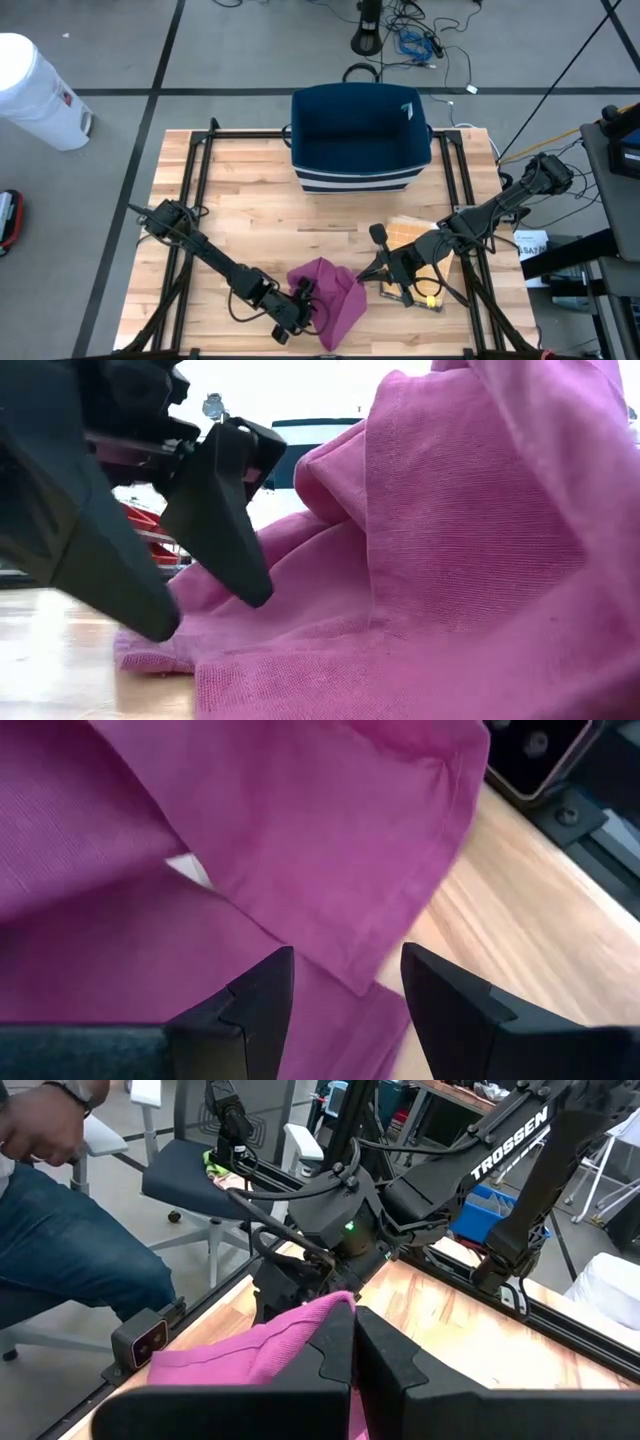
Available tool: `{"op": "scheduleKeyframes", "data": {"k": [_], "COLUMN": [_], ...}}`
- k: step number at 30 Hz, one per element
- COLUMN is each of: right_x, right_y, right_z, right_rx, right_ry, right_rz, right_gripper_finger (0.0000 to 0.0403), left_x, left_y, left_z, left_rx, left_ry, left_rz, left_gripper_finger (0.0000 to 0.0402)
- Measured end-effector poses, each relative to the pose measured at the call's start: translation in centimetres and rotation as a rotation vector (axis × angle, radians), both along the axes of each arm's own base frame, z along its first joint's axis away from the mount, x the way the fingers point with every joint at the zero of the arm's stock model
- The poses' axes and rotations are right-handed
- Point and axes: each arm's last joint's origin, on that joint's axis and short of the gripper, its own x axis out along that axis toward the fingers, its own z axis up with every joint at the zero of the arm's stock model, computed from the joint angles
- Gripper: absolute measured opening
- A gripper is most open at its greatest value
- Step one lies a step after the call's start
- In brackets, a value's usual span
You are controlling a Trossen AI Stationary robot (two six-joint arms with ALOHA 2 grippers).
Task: Fold towel
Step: Fold the purple towel
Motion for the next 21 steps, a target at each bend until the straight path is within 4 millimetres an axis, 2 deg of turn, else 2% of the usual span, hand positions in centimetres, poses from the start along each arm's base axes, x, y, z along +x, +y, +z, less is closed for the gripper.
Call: {"op": "scheduleKeyframes", "data": {"k": [8, 16, 21], "right_x": [0.0, 0.1, 0.1], "right_y": [0.0, -0.1, -0.1], "right_z": [0.0, 0.0, 0.0], "right_rx": [0.001, 0.005, 0.013], "right_ry": [0.000, 0.001, 0.005], "right_rz": [-0.004, -0.011, -0.014], "right_gripper_finger": [0.0000, 0.0000, 0.0000], "left_x": [0.1, 0.5, 1.2], "left_y": [-0.2, -0.2, 0.5], "left_z": [0.2, -1.1, -1.5], "left_rx": [-0.033, -0.020, -0.029], "left_ry": [-0.006, -0.009, -0.004], "left_rz": [-0.056, -0.044, -0.028], "left_gripper_finger": [0.0192, 0.0192, 0.0168]}}
